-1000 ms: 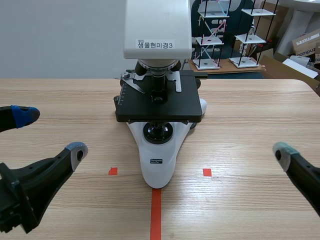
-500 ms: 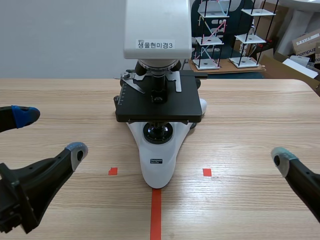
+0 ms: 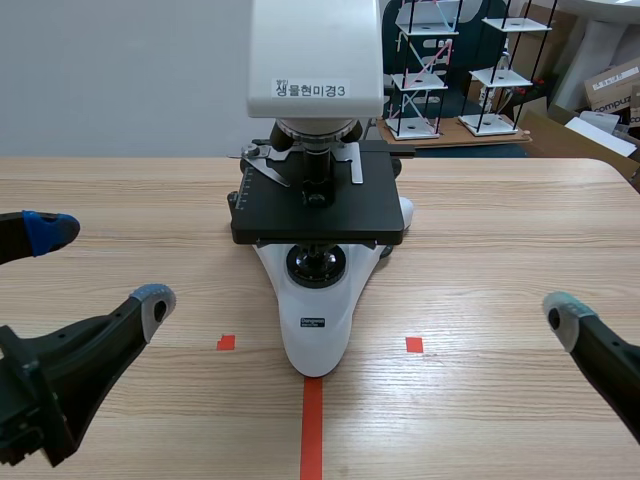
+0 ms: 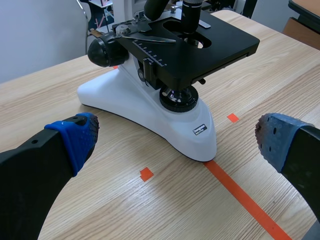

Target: Return to the home posture

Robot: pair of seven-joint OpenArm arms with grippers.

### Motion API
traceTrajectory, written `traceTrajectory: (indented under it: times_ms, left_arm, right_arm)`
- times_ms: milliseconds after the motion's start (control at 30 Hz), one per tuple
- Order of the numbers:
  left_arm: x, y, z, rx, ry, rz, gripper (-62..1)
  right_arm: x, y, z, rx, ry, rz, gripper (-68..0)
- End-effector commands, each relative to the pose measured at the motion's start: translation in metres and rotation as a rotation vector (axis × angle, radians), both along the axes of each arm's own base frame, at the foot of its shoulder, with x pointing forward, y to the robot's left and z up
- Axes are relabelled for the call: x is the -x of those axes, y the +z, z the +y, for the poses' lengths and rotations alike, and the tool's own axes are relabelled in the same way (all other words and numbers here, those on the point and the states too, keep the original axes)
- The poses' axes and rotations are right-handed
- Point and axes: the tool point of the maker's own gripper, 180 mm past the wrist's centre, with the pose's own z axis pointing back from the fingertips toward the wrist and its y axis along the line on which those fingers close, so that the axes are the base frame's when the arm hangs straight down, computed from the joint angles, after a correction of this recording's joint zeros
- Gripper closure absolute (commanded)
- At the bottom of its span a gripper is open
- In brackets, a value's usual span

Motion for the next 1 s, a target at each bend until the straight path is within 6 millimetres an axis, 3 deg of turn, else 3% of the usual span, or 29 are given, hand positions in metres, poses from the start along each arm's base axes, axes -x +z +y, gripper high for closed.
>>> traceTrajectory:
  times_ms: [0,967]
  left_arm:
    - [-0.0012,0.0089,-0.0027,0.025,-0.003,-0.026,-62.3]
    - [-0.0012,0.0089,-0.0027,0.025,-0.003,-0.026,-62.3]
  right_arm:
    - [-0.004,0.0083,0.0,-0.011,0.0,-0.033,-59.5]
    - [-0.0015,0.0024,0.002,0.048,0.026,-0.032,-59.5]
